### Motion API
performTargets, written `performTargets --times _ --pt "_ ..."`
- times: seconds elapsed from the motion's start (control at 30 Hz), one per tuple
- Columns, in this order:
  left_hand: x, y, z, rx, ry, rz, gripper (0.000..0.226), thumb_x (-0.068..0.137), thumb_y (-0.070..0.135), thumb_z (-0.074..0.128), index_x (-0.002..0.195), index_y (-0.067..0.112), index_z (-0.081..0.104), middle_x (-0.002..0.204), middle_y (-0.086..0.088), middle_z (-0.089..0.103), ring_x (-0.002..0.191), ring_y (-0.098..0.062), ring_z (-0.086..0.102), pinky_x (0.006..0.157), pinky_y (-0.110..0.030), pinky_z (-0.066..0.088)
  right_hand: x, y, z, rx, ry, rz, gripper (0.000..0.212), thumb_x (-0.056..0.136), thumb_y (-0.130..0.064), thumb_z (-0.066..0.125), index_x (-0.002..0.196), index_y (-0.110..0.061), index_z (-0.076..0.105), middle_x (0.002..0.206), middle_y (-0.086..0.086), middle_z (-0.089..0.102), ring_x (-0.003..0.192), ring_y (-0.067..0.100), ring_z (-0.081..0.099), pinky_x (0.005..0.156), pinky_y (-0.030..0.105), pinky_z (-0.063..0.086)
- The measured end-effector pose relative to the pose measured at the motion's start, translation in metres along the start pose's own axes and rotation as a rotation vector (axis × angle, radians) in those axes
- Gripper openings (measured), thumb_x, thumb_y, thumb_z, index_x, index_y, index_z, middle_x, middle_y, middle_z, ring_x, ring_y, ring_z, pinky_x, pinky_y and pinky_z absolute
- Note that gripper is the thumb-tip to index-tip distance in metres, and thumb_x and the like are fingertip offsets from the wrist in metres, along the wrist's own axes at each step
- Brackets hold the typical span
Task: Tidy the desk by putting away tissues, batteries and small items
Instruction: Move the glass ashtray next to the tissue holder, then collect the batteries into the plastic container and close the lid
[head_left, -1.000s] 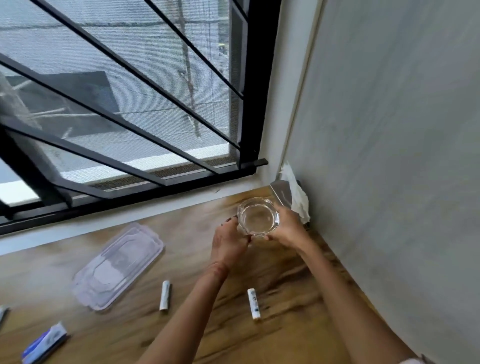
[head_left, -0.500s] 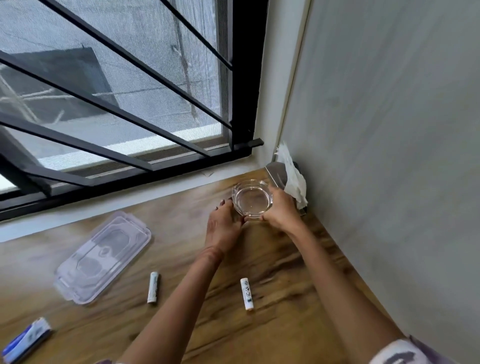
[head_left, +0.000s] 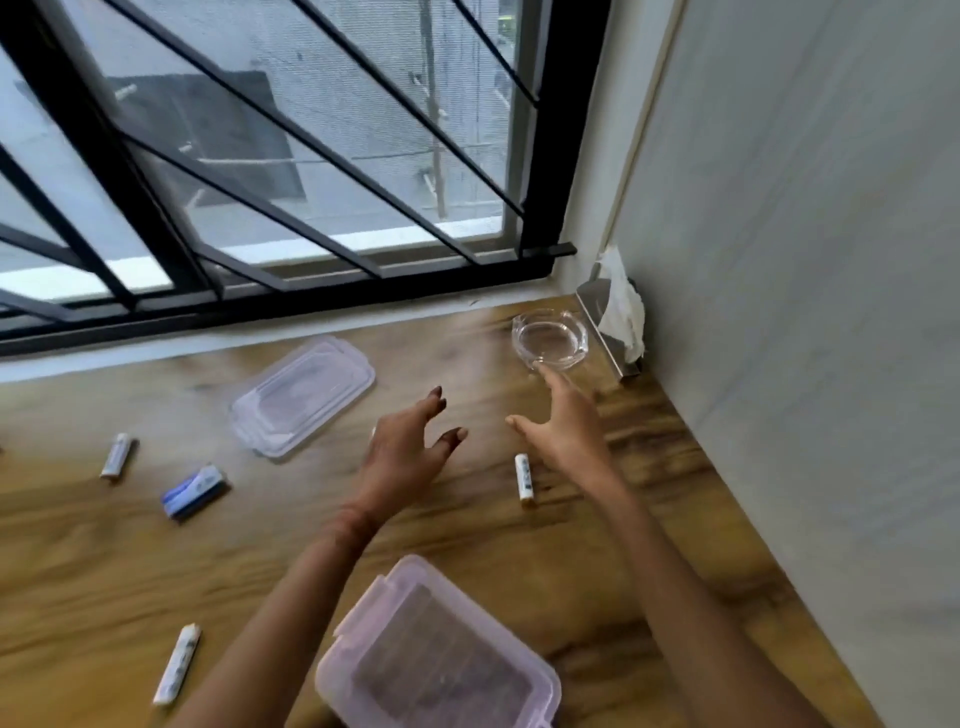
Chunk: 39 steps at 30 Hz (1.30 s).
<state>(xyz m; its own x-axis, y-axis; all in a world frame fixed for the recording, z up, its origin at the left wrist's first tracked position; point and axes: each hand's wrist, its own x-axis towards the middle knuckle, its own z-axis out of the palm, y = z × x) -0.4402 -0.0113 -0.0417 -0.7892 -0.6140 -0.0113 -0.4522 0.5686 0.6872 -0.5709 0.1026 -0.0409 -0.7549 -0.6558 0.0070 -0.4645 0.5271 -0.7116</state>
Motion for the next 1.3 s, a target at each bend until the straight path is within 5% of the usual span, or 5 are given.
performTargets --times 0.43,0.6,0.77,1.1,1.3 --pt "-0.126 -0.058 -0.029 -0.245 -0.101 -0.158 0.044 0.092 0.026 0.055 0.133 0.011 0.051 0.133 0.0 0.055 0.122 -0.012 0.052 0.098 -0.02 0.038 -0.147 -0.015 0.033 0.071 0.152 0.112 0.05 0.081 -0.02 0.069 0.127 -0.01 0.052 0.131 0.008 0.054 0.121 0.019 0.049 0.09 0.012 0.03" --pt "-0.162 -0.06 -0.029 -0.189 -0.151 0.003 0.033 0.095 0.021 0.048 0.126 0.022 0.057 0.109 0.01 0.063 0.103 -0.009 0.058 0.085 -0.024 0.044 -0.208 -0.019 0.046 0.045 0.275 0.172 0.058 0.085 -0.026 0.064 0.136 -0.013 0.04 0.147 0.005 0.037 0.134 0.019 0.035 0.107 0.031 0.033" --pt "-0.178 -0.069 -0.03 -0.17 -0.138 0.02 0.03 0.095 0.02 0.045 0.123 0.019 0.058 0.107 0.005 0.065 0.095 -0.011 0.058 0.073 -0.022 0.038 -0.258 -0.031 0.066 0.178 0.313 0.334 0.069 0.086 -0.032 0.061 0.142 -0.011 0.025 0.143 0.008 0.039 0.126 0.021 0.044 0.092 0.028 0.044" --pt "-0.206 -0.09 -0.068 -0.331 0.05 -0.022 0.026 0.094 0.013 0.048 0.114 0.007 0.063 0.088 0.004 0.059 0.084 -0.013 0.053 0.074 -0.028 0.04 -0.235 -0.07 0.088 0.279 0.257 0.303 0.047 0.093 -0.007 0.047 0.135 -0.008 0.027 0.131 0.012 0.045 0.112 0.021 0.049 0.088 0.031 0.048" --pt "-0.211 -0.108 -0.089 -0.315 0.066 -0.134 0.037 0.095 0.016 0.047 0.132 0.014 0.051 0.119 0.002 0.064 0.102 -0.011 0.058 0.085 -0.023 0.043 -0.179 -0.088 0.099 0.205 0.105 0.229 0.031 0.095 -0.008 0.039 0.126 -0.01 0.036 0.121 0.011 0.052 0.094 0.018 0.048 0.074 0.03 0.045"
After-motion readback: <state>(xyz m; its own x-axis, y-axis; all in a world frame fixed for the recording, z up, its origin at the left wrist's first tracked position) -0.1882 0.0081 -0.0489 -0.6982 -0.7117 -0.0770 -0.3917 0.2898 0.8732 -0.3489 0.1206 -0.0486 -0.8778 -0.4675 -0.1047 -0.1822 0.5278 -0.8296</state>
